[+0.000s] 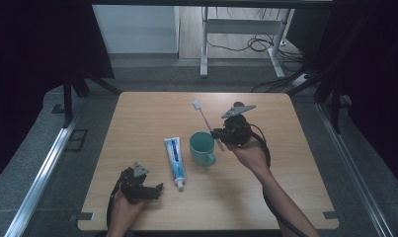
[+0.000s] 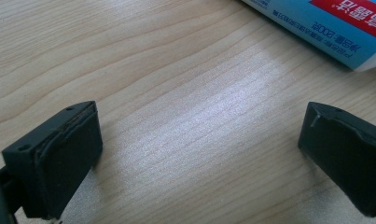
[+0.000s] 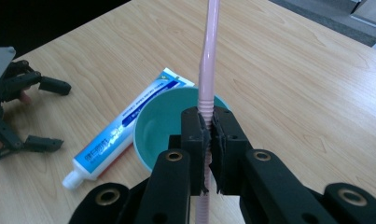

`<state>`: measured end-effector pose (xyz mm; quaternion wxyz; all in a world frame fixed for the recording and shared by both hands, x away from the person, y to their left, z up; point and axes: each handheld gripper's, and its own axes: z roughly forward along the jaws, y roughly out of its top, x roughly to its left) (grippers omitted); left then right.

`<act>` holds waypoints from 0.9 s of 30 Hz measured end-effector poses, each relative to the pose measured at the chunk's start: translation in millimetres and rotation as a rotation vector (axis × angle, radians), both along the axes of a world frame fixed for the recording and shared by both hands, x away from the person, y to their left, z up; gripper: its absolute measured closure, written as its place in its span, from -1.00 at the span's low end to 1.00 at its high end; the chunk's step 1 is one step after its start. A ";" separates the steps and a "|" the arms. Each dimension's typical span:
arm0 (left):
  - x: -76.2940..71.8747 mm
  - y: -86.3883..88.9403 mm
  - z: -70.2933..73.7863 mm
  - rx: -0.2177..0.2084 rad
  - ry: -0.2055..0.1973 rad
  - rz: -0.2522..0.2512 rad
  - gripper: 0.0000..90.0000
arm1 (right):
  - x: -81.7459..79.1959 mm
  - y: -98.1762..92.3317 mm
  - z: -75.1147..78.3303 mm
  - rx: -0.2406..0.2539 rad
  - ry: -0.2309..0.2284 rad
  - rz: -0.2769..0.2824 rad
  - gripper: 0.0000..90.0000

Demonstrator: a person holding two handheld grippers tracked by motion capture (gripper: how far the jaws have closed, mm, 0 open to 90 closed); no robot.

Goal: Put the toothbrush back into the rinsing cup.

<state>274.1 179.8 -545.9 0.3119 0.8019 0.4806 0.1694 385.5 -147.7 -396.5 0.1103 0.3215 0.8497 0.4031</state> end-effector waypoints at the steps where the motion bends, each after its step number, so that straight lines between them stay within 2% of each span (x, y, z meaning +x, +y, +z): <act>1: 0.0 0.0 0.0 0.000 0.000 0.000 -1.00 | 0.5 1.4 -0.2 -0.003 -0.002 -0.003 0.86; 15: 0.0 0.0 0.0 0.000 0.000 0.000 -1.00 | 7.5 24.0 0.3 0.029 -0.025 0.009 0.86; 27: -0.1 0.2 0.2 0.001 0.003 -0.002 -1.00 | 13.3 36.2 -11.3 0.029 -0.028 0.010 0.86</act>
